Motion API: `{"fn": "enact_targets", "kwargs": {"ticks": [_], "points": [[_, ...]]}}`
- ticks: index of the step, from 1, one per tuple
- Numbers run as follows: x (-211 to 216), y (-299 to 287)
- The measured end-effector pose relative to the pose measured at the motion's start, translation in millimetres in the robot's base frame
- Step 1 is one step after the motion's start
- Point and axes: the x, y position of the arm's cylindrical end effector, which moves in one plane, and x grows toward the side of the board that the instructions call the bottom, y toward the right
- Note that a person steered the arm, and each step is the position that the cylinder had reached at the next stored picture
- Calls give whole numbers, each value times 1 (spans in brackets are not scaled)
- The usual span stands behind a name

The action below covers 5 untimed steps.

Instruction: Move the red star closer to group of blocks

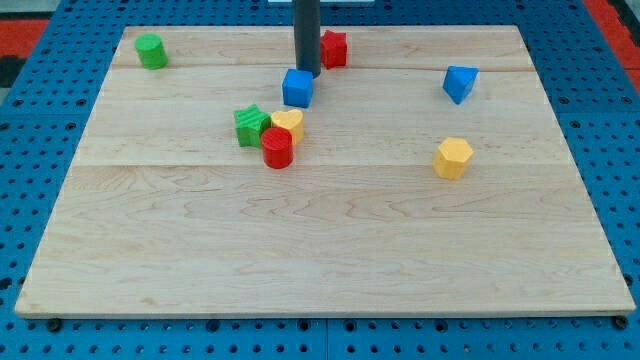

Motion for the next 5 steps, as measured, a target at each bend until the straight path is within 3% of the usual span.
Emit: {"fn": "enact_targets", "kwargs": {"ticks": [2, 3, 5], "points": [[42, -21], [22, -1], [-50, 119]]}}
